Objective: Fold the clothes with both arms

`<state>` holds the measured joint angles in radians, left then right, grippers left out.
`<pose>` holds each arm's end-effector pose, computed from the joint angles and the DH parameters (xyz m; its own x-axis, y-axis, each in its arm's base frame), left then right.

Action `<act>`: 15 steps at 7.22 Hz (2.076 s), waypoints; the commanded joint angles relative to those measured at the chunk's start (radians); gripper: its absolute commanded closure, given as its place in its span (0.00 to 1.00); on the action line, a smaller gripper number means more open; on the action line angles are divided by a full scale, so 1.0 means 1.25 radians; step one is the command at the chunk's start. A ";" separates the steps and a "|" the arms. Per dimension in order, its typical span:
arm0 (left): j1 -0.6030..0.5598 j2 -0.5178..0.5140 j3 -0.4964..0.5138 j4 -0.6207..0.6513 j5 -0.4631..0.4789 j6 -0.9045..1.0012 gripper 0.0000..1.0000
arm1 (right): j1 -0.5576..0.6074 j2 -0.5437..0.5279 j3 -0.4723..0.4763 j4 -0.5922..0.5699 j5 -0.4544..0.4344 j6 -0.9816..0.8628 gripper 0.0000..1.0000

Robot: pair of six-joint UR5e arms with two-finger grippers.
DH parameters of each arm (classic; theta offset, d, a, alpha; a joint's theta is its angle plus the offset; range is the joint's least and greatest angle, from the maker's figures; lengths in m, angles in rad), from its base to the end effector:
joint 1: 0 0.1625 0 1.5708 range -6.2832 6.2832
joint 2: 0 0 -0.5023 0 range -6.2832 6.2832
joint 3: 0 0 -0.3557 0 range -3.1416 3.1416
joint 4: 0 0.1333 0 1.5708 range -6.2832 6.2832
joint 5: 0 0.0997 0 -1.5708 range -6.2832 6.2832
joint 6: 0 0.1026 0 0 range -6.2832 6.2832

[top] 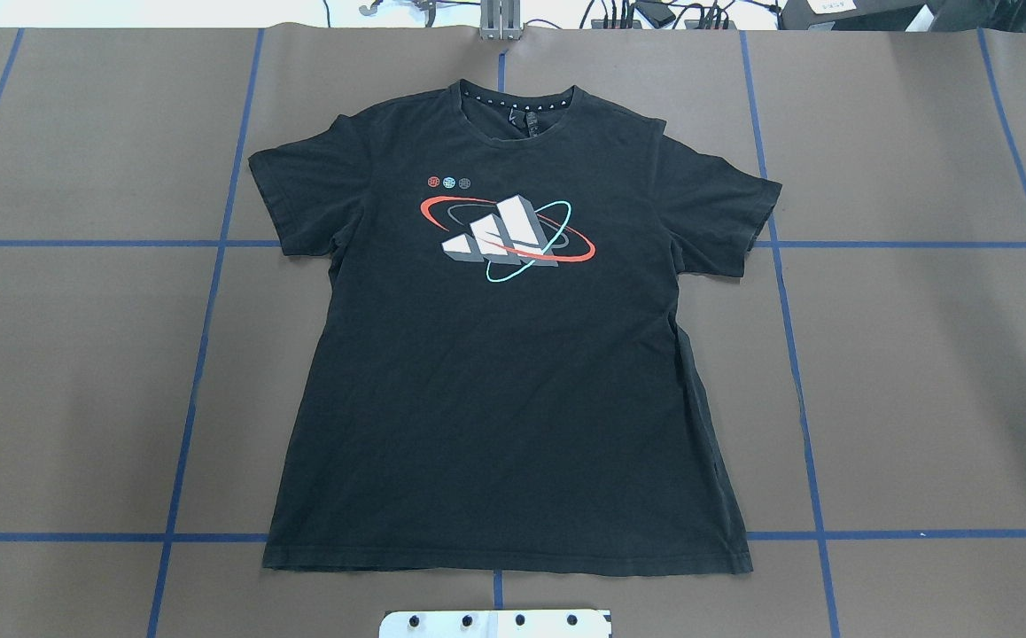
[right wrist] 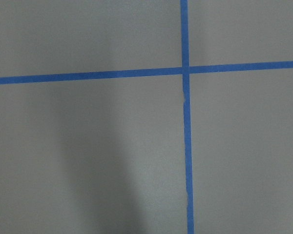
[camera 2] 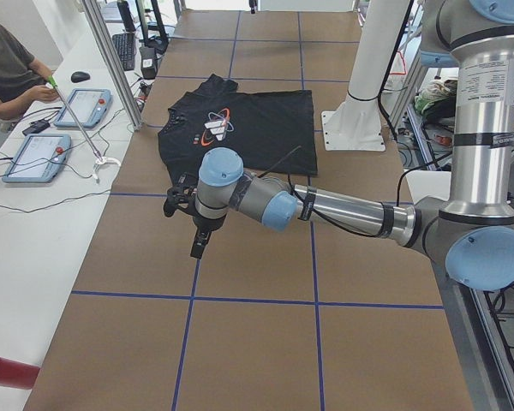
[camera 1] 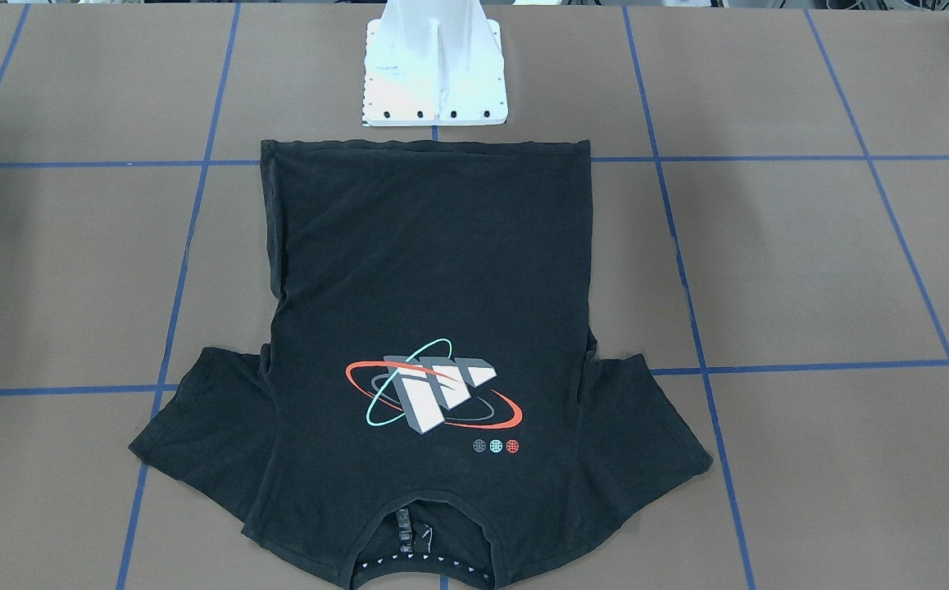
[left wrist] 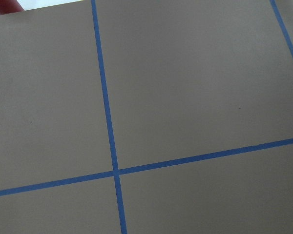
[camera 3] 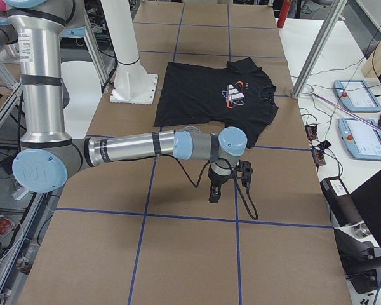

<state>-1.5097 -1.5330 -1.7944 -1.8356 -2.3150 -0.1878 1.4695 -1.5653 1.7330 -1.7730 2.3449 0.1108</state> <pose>-0.0360 -0.4563 0.6232 0.7139 0.1657 -0.6804 0.0797 0.9461 0.3140 0.0157 -0.4545 0.6822 0.7206 0.0619 0.6906 0.0215 0.9935 -0.1115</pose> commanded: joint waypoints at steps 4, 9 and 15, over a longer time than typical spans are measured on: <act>0.000 0.002 -0.025 0.009 -0.008 -0.004 0.00 | 0.000 0.000 -0.007 0.000 0.036 0.002 0.00; 0.004 0.013 -0.014 0.001 -0.015 -0.004 0.00 | -0.012 -0.015 0.029 0.083 0.095 0.007 0.00; 0.062 0.010 -0.025 -0.032 -0.142 -0.015 0.00 | -0.243 0.193 -0.265 0.484 -0.003 0.426 0.01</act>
<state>-1.4345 -1.5185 -1.8174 -1.8729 -2.4852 -0.1991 1.2379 -1.4006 1.5016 -1.3050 2.3922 0.4864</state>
